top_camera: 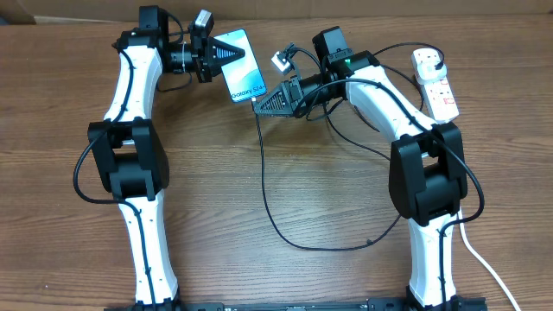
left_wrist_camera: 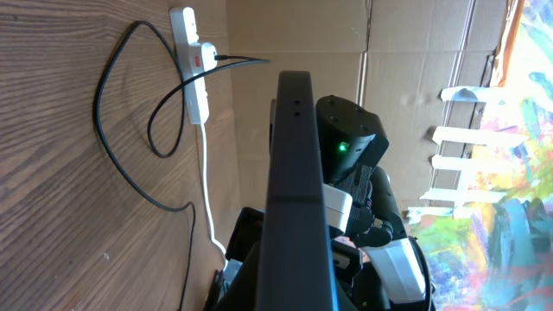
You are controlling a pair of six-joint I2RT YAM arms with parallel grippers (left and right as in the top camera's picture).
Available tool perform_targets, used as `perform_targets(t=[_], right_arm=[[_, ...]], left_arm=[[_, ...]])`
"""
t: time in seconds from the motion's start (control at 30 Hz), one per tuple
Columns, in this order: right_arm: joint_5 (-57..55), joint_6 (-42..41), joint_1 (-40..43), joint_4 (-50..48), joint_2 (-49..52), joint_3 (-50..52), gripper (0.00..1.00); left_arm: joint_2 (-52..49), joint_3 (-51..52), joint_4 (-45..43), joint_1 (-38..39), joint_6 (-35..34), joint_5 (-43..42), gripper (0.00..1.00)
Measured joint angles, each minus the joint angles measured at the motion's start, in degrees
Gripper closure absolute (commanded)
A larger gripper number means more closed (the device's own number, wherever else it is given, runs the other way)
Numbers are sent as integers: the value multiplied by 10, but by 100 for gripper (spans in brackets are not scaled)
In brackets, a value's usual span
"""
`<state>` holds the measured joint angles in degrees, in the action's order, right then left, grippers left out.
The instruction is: Plug charger to phone and switch on socket
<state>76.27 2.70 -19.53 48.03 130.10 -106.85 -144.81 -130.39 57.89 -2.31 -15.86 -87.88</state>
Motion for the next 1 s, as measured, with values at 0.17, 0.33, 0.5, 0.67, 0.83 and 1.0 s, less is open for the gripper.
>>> perform_targets(t=[0.17,0.33,0.5,0.67,0.83,1.0], right_arm=[[0,0,0,0,0,0,96],[-1,0,-1,0,0,0,96],[-1,0,-1,0,0,0,96],[-1,0,-1,0,0,0,96],[-1,0,-4,0,0,0,96],[-3,0,-8,-3,0,0,96]], left_arm=[[0,0,0,0,0,0,96],[0,0,2,0,0,0,96],[0,0,2,0,0,0,96],[0,0,2,1,0,0,96],[0,0,3,1,1,0,96],[0,0,4,2,4,0,96]])
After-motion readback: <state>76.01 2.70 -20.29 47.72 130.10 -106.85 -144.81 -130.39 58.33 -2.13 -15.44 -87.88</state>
